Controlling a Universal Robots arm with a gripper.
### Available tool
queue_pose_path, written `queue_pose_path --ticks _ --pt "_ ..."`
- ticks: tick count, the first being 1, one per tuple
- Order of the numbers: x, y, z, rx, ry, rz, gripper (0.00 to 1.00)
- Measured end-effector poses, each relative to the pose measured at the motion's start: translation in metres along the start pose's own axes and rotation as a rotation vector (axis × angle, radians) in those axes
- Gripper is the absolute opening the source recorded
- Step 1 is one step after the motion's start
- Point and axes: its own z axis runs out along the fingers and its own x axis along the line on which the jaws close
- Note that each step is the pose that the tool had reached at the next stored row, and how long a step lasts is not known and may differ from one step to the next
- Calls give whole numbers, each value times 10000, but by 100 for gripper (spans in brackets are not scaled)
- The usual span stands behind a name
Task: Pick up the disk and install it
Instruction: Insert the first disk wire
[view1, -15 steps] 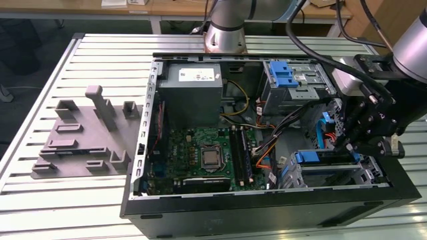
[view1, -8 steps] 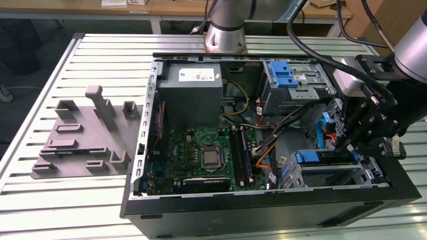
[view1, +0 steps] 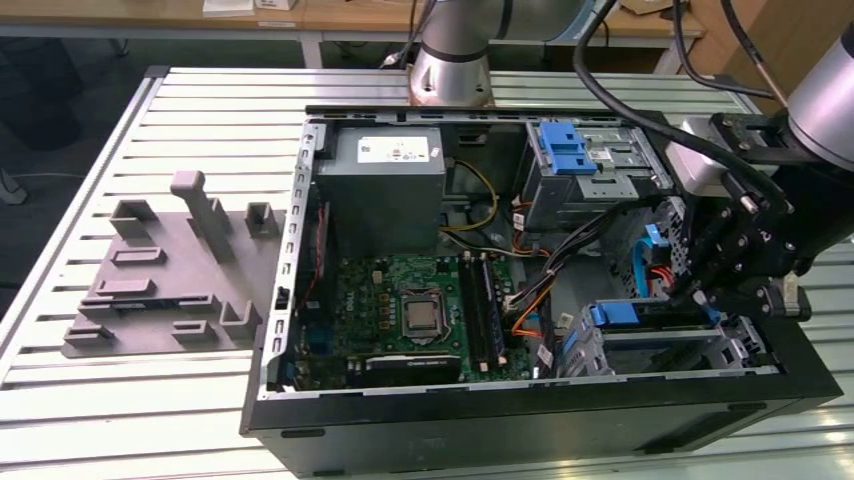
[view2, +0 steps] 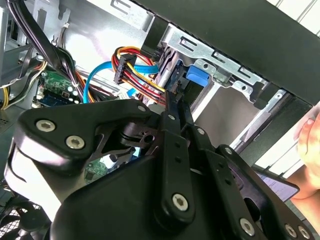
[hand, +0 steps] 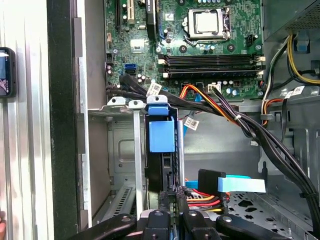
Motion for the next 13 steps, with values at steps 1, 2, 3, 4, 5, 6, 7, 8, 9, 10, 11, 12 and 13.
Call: queue_pose_path --ticks 1,2,3,4,5,6,7,8,9,10,11,12,13 --pt "0 -1 4 0 1 0 16" --pt "0 -3 6 -1 3 -1 16" --pt "0 -5 8 -2 1 -1 16" --pt "-1 -7 10 -1 -3 0 16" --pt "-3 -10 17 -2 -20 -1 16" --pt "-5 -11 17 -2 -20 0 16" --pt "-6 -12 16 -3 -21 0 16" --pt "-7 -12 15 -2 -20 0 16" --pt "-7 -12 15 -2 -19 0 16" --pt "-7 -13 18 -2 -18 0 16" --pt "-8 -13 21 -2 -15 -1 16" --pt "-7 -13 30 -2 -19 -1 16" --pt "-7 -13 39 -2 -21 -1 16"
